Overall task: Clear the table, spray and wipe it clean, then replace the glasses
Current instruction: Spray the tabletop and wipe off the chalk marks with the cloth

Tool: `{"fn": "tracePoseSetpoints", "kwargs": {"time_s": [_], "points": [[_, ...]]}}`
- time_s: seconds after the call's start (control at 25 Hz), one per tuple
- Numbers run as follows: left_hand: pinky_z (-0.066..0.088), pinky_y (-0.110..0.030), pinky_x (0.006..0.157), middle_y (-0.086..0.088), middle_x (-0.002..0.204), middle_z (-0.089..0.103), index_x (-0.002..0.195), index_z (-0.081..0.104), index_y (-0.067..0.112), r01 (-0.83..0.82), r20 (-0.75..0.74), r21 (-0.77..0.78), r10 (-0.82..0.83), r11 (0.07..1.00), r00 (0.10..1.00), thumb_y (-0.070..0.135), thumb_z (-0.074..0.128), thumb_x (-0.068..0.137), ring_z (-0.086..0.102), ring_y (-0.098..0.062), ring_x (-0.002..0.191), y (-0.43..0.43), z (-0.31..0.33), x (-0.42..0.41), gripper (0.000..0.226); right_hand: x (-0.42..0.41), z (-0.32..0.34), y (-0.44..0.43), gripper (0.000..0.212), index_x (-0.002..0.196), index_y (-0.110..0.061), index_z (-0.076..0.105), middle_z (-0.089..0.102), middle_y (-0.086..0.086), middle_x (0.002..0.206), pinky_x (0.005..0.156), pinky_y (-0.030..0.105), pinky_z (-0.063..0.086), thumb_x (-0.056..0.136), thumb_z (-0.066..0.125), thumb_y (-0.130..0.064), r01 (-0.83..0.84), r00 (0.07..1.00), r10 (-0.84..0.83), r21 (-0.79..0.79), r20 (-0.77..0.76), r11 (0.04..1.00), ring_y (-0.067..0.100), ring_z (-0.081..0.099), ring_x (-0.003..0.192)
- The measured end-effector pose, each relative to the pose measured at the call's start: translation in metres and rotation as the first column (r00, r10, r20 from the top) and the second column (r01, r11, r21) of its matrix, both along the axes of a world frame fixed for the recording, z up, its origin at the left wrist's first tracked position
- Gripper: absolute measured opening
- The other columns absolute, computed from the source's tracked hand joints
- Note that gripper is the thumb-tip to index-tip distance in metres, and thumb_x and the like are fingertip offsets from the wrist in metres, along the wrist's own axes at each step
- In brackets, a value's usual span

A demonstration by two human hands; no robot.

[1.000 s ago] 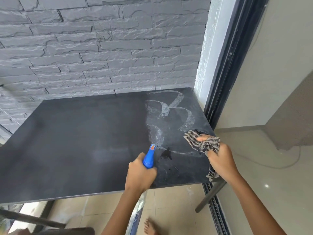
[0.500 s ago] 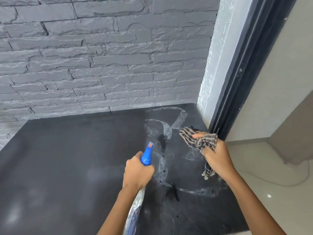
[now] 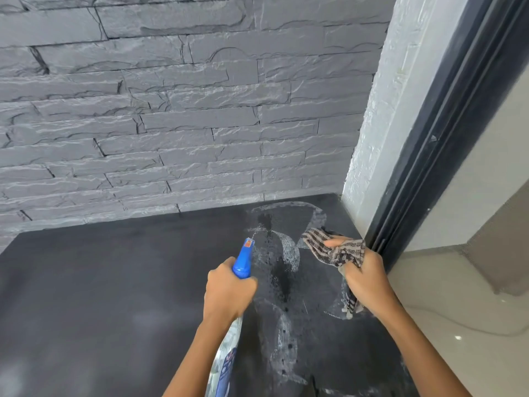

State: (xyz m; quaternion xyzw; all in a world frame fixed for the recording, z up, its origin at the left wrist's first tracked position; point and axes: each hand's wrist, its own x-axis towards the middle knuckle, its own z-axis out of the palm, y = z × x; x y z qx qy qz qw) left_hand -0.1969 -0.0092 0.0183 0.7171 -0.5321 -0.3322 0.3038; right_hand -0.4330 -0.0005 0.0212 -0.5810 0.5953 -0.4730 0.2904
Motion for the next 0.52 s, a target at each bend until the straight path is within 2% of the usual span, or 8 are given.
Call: {"fn": "tracePoseSetpoints", "kwargs": {"time_s": [0.08, 0.12, 0.24, 0.28, 0.32, 0.4, 0.48, 0.52], "points": [[0.055, -0.049, 0.062, -0.027, 0.074, 0.062, 0.074, 0.048, 0.007, -0.039, -0.053, -0.037, 0.037, 0.999, 0.998, 0.017, 0.050, 0.056, 0.052, -0.028, 0.053, -0.016, -0.001, 0.006, 0.020, 0.008, -0.012, -0.015, 0.051, 0.102, -0.014, 0.070, 0.063, -0.013, 0.108, 0.091, -0.002, 0.033, 0.077, 0.045, 0.023, -0.005, 0.999, 0.006, 0.027, -0.044, 1.000, -0.006, 0.054, 0.105], [0.055, -0.049, 0.062, -0.027, 0.074, 0.062, 0.078, 0.051, 0.007, -0.066, -0.078, -0.059, 0.061, 0.996, 0.995, 0.016, 0.052, 0.057, 0.051, -0.029, 0.052, -0.026, -0.001, 0.008, 0.023, 0.014, -0.021, -0.024, 0.050, 0.103, -0.013, 0.069, 0.063, -0.010, 0.110, 0.092, 0.000, 0.036, 0.077, 0.045, 0.022, -0.009, 0.997, 0.012, 0.043, -0.070, 0.999, -0.002, 0.056, 0.103], [0.054, -0.048, 0.058, -0.027, 0.071, 0.061, 0.079, 0.054, 0.010, -0.140, -0.110, -0.158, 0.124, 0.977, 0.986, 0.011, 0.058, 0.061, 0.056, -0.041, 0.054, -0.053, 0.005, 0.016, 0.018, 0.036, -0.052, -0.046, 0.049, 0.105, -0.013, 0.068, 0.064, -0.001, 0.116, 0.083, 0.023, 0.054, 0.076, 0.049, 0.021, 0.033, 0.986, -0.024, 0.050, -0.163, 0.998, 0.014, 0.067, 0.084], [0.054, -0.047, 0.057, -0.027, 0.070, 0.060, 0.078, 0.054, 0.011, -0.159, -0.124, -0.197, 0.136, 0.968, 0.983, 0.009, 0.059, 0.063, 0.058, -0.043, 0.056, -0.065, 0.006, 0.019, 0.017, 0.044, -0.062, -0.059, 0.050, 0.107, -0.013, 0.066, 0.062, 0.002, 0.121, 0.087, 0.033, 0.054, 0.075, 0.050, 0.022, 0.047, 0.985, -0.035, 0.068, -0.171, 0.997, 0.023, 0.067, 0.089], [0.053, -0.047, 0.054, -0.027, 0.069, 0.060, 0.077, 0.055, 0.014, -0.176, -0.141, -0.232, 0.146, 0.957, 0.979, 0.008, 0.060, 0.063, 0.060, -0.044, 0.058, -0.077, 0.007, 0.022, 0.016, 0.053, -0.072, -0.075, 0.051, 0.110, -0.012, 0.065, 0.059, 0.005, 0.126, 0.097, 0.040, 0.049, 0.075, 0.050, 0.022, 0.053, 0.983, -0.036, 0.092, -0.182, 0.994, 0.027, 0.064, 0.102], [0.052, -0.045, 0.052, -0.024, 0.065, 0.061, 0.075, 0.055, 0.021, -0.220, -0.172, -0.290, 0.175, 0.932, 0.969, 0.008, 0.061, 0.064, 0.061, -0.044, 0.059, -0.101, 0.009, 0.026, 0.018, 0.071, -0.089, -0.110, 0.054, 0.120, -0.012, 0.060, 0.053, 0.007, 0.135, 0.114, 0.042, 0.031, 0.077, 0.052, 0.019, 0.007, 0.947, 0.032, 0.119, -0.321, 0.993, 0.026, 0.050, 0.124], [0.052, -0.043, 0.052, -0.019, 0.063, 0.062, 0.074, 0.055, 0.026, -0.263, -0.204, -0.327, 0.204, 0.908, 0.957, 0.009, 0.060, 0.063, 0.061, -0.042, 0.059, -0.125, 0.009, 0.028, 0.021, 0.089, -0.109, -0.141, 0.058, 0.135, -0.018, 0.048, 0.045, 0.005, 0.144, 0.119, 0.041, 0.017, 0.084, 0.052, 0.009, -0.162, 0.846, 0.248, 0.216, -0.473, 0.963, 0.022, 0.036, 0.136], [0.052, -0.043, 0.052, -0.018, 0.063, 0.062, 0.074, 0.055, 0.026, -0.274, -0.214, -0.343, 0.209, 0.898, 0.954, 0.009, 0.060, 0.063, 0.061, -0.042, 0.059, -0.136, 0.007, 0.029, 0.021, 0.098, -0.121, -0.152, 0.060, 0.142, -0.023, 0.039, 0.038, 0.004, 0.149, 0.119, 0.043, 0.013, 0.088, 0.050, 0.001, -0.262, 0.778, 0.389, 0.308, -0.493, 0.914, 0.023, 0.030, 0.139]]}}
